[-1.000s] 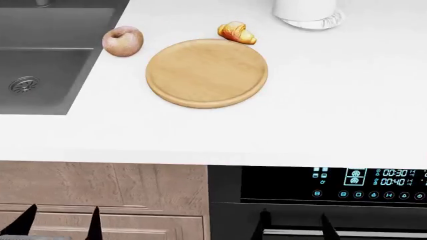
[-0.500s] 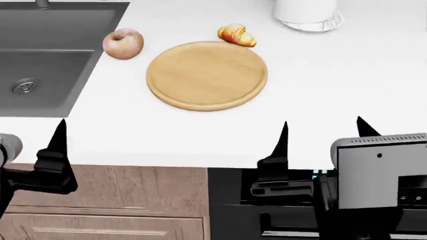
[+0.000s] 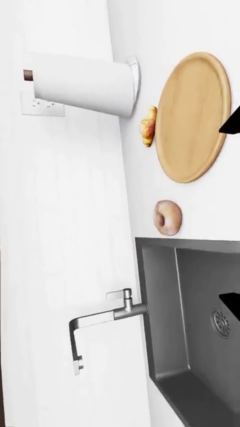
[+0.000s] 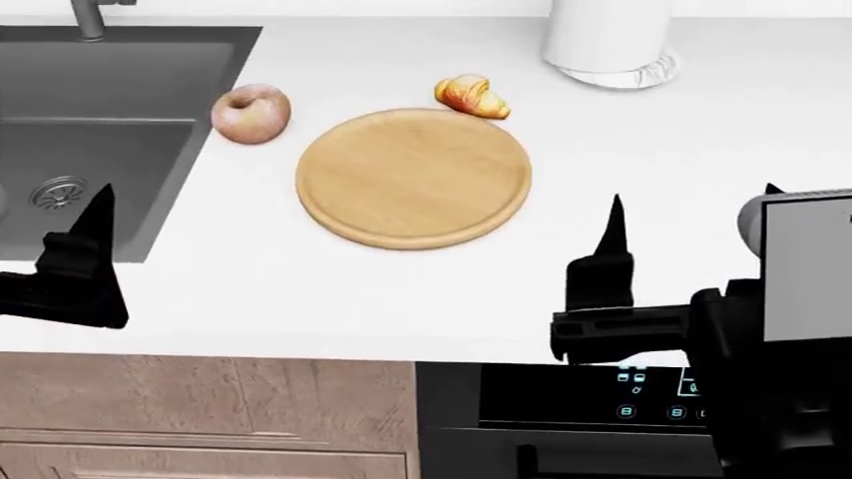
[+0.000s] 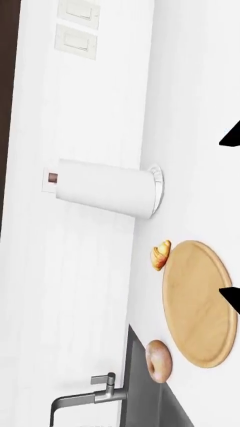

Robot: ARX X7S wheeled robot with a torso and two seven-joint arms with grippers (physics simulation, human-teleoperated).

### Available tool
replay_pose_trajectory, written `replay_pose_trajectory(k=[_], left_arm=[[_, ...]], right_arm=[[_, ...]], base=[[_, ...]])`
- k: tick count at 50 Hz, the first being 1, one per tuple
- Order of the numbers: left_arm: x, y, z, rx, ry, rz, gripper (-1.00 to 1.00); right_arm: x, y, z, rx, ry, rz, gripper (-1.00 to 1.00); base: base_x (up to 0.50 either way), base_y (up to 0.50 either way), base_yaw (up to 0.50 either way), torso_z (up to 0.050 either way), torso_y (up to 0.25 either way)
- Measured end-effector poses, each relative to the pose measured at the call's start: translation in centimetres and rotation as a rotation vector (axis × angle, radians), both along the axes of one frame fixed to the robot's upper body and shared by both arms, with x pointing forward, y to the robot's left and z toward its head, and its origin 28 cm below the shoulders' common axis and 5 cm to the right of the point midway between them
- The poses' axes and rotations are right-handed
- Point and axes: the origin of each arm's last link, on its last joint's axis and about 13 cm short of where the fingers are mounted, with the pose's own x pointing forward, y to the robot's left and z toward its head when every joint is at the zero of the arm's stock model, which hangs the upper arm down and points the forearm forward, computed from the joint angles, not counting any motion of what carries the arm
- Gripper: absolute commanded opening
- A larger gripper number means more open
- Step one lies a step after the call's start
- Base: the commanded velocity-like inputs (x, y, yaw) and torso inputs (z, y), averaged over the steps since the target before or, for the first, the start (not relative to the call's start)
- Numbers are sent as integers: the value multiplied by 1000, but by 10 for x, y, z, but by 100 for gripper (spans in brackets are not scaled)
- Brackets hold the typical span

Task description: Place the pastries on the plates.

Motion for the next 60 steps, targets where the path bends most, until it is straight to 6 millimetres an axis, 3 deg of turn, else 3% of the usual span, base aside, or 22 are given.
replay_pose_trajectory(k=[27, 60], left_arm=[[1, -1, 12, 21, 80, -54, 100], [3, 1, 5, 56, 100, -40, 100]], right_arm=[[-3, -13, -3, 47, 29, 2, 100], [-3, -10, -7, 56, 42, 30, 100]], base=[[334, -21, 0, 0, 0], [497, -45, 0, 0, 1]])
